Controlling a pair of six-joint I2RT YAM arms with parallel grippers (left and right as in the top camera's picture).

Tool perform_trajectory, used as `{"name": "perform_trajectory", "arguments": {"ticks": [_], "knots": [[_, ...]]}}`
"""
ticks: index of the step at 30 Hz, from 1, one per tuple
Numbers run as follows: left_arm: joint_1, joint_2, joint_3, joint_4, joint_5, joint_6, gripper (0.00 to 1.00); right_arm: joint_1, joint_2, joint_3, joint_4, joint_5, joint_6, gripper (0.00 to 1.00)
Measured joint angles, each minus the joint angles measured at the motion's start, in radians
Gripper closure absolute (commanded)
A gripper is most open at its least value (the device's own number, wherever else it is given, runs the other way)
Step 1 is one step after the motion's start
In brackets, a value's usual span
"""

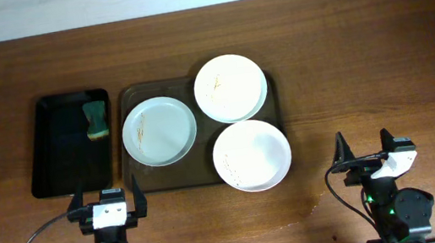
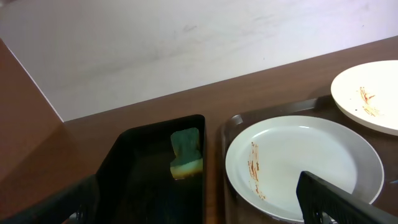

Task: Clean dirty plates on tray and stack at the side
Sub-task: 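Raise both arms from rest toward the trays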

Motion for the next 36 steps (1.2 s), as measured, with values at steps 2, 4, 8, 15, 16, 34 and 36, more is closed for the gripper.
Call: {"name": "perform_trajectory", "arguments": {"ticks": [2,4,8,15,16,34,36], "knots": [[0.0,0.0,0.0,0.0,0.0,0.0,0.01,0.0,0.0,0.0,0.0,0.0,0.0,0.02],[0.0,0.0,0.0,0.003,0.016,0.0,0.01,0.0,0.0,0.0,0.0,-0.001,0.0,0.02],[0.0,0.0,0.0,0.014,0.056,0.0,0.01,0.0,0.0,0.0,0.057,-0.049,0.001,0.02],[0.0,0.012,0.007,0.145,0.161,-0.066,0.01,0.0,0.001,0.014,0.053,-0.14,0.001,0.02],[0.0,0.026,0.018,0.144,0.162,-0.075,0.01,0.0,0.011,0.041,0.053,-0.157,0.001,0.02],[-0.001,1.163,1.173,-0.55,0.348,-0.171,0.01,0.0,1.008,1.031,-0.483,-0.397,0.003,0.02],[-0.001,1.336,1.392,-0.729,0.369,-0.171,0.01,0.0,1.164,1.203,-0.626,-0.413,0.003,0.01]]}}
